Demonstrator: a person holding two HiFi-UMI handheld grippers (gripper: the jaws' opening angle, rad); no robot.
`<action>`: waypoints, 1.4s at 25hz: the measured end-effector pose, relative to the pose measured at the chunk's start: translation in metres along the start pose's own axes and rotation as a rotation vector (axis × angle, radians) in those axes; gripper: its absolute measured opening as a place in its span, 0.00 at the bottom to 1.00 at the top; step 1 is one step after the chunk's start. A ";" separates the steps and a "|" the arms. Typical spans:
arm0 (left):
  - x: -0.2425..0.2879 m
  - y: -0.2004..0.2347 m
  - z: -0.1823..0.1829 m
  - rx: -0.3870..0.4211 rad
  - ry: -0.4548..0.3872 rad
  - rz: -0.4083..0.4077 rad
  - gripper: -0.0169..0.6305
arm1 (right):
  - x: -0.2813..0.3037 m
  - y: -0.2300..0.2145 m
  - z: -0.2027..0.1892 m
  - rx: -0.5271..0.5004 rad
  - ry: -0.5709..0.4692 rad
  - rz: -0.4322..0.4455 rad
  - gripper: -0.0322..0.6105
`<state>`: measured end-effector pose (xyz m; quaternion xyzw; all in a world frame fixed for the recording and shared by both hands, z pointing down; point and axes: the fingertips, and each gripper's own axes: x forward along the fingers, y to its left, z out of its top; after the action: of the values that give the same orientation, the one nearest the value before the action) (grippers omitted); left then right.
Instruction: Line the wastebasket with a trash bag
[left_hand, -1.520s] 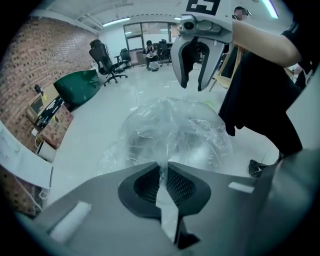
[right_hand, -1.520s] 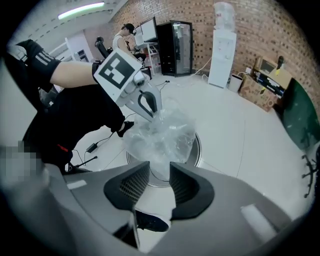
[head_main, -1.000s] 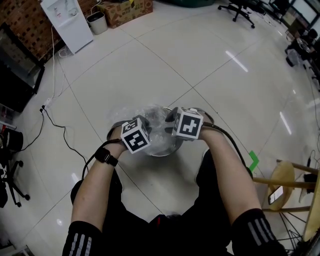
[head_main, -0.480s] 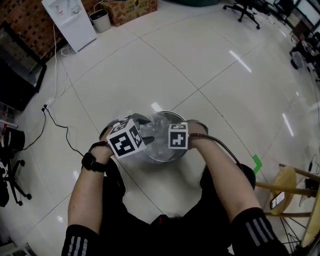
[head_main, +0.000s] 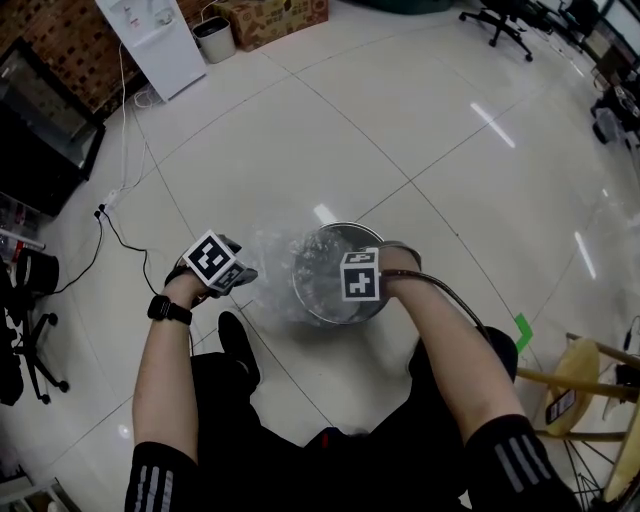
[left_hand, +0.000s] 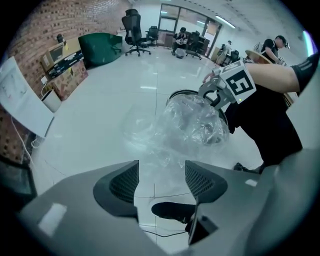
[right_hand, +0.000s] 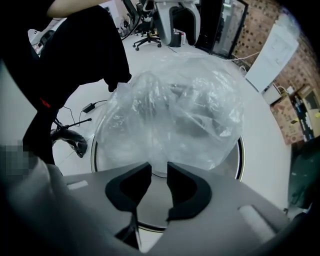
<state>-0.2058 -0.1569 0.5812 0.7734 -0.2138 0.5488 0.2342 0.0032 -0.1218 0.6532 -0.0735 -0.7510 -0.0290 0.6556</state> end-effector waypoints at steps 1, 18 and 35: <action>0.003 -0.001 0.002 0.011 -0.006 -0.002 0.47 | -0.001 0.000 0.001 0.002 -0.003 -0.002 0.22; 0.002 0.004 0.034 0.125 -0.022 0.163 0.02 | -0.046 0.002 0.009 0.039 -0.130 -0.029 0.22; 0.054 -0.007 0.026 0.226 0.149 0.095 0.15 | -0.029 0.016 -0.004 0.019 -0.093 0.039 0.22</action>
<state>-0.1657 -0.1702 0.6237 0.7410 -0.1692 0.6358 0.1345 0.0130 -0.1082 0.6245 -0.0832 -0.7792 -0.0058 0.6212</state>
